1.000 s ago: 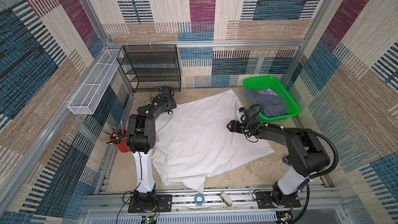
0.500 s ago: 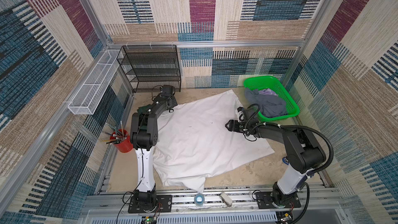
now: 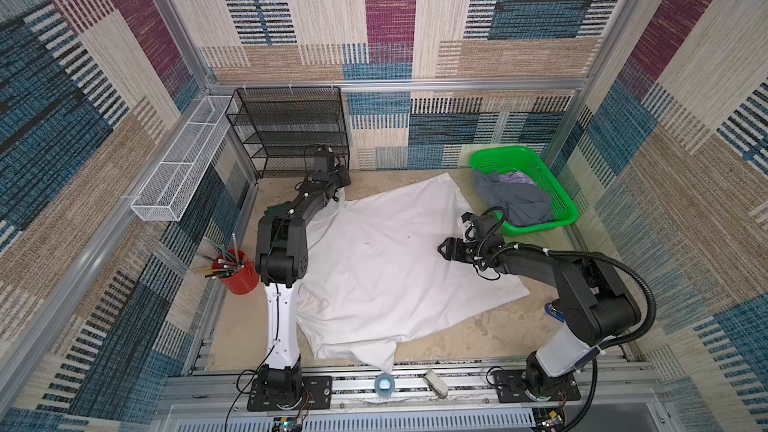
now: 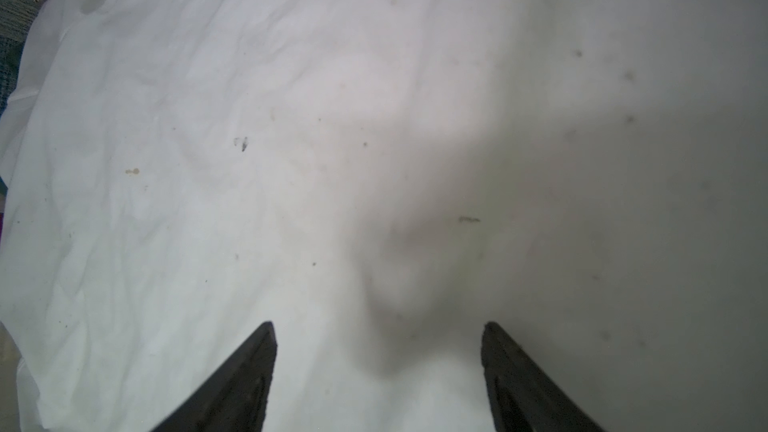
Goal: Fold and stack the t-shirts
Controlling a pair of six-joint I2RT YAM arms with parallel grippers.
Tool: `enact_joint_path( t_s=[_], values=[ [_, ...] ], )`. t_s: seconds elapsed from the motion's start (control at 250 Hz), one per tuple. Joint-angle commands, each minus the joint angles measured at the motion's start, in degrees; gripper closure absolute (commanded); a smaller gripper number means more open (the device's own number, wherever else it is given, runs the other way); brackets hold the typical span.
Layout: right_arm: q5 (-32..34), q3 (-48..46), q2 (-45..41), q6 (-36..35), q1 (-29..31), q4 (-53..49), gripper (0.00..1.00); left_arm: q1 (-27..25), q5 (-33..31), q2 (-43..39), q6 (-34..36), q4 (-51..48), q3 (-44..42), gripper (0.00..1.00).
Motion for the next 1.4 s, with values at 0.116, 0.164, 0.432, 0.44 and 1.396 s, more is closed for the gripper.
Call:
enact_joint_path(
  t_s=[0.116,0.164,0.432,0.44,1.396],
  values=[
    [3.55,-1.41,-4.03,0.88,0.06,-1.71,0.22,-1.09,2.59,-22.53,-1.95,-5.8,-24.48,0.5],
    [3.94,-1.74,-4.56,0.75,0.06,-2.28,0.22,-2.18,0.63,-28.41,-3.3,-10.52,-30.81,0.5],
    [1.05,-1.78,-3.26,-1.01,0.06,-3.32,0.21,-13.7,-7.74,-45.94,-12.76,-37.94,-51.42,0.51],
    [0.95,-1.8,-3.2,-1.1,0.06,-3.3,0.22,-13.83,-7.63,-46.21,-13.19,-37.94,-51.99,0.51],
    [5.38,9.19,3.0,-4.01,-2.0,0.16,0.21,-12.75,-7.42,-23.32,-3.85,-38.28,-21.62,0.51]
  ],
)
